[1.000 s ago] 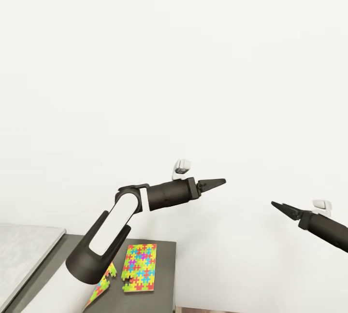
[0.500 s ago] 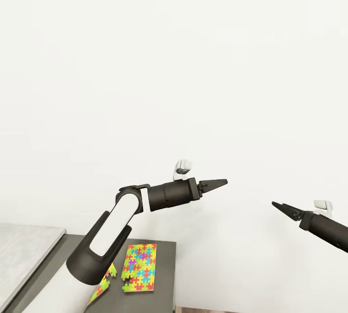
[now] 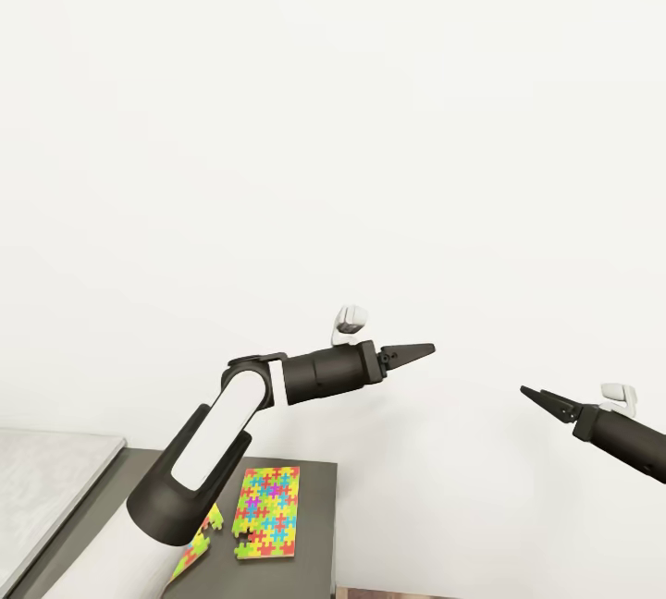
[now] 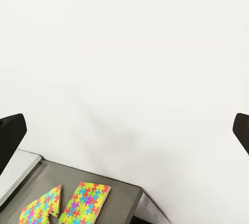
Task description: Put all the toys in the child's room - the three board games (two on the bed and one on the table), the two jigsaw puzzles on the table, and the tennis ball on the table - inside the toy box on the table in the child's room.
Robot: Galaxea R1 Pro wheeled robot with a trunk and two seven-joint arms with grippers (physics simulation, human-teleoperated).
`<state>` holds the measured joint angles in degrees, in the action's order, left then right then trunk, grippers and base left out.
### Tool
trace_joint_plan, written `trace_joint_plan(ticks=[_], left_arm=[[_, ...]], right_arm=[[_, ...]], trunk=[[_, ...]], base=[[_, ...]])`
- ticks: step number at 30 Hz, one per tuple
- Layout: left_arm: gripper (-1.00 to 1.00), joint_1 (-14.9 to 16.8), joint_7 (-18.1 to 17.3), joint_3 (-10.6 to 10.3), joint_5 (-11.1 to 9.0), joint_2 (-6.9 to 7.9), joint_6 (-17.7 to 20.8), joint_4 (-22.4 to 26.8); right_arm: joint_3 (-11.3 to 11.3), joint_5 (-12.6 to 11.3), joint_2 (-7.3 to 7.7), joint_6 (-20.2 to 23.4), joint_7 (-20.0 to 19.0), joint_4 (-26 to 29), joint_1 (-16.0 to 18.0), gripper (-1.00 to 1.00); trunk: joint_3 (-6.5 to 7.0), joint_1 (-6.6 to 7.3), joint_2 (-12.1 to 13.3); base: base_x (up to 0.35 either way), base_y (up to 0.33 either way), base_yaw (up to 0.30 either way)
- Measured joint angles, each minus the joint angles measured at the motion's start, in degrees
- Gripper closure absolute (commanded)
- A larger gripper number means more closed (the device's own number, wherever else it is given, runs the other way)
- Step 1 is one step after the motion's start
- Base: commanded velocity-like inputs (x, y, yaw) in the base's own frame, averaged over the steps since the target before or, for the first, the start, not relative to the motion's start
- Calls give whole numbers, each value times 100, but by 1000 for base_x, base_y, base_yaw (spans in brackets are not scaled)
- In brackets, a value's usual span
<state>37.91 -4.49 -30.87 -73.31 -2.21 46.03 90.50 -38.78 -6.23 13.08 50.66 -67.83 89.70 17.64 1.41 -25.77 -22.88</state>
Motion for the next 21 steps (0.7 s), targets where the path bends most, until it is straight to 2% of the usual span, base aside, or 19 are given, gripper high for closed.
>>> trace_joint_plan(ticks=[14, 19, 21], left_arm=[[-100, -32, 61, 22, 8, 69, -6, -14], [-100, -169, 194, 63, 4, 194, -11, -14], [-100, -302, 302, 160, 19, 311, -12, -8]], right_arm=[[7, 18, -5, -11, 35, -79, 0, -100], [68, 34, -15, -17, 49, -185, 4, -100], [180, 40, -33, -29, 52, -242, 1, -100]], trunk=[[0, 0, 0], [0, 0, 0], [0, 0, 1]], base=[[0, 0, 0], [0, 0, 4], [0, 0, 12]])
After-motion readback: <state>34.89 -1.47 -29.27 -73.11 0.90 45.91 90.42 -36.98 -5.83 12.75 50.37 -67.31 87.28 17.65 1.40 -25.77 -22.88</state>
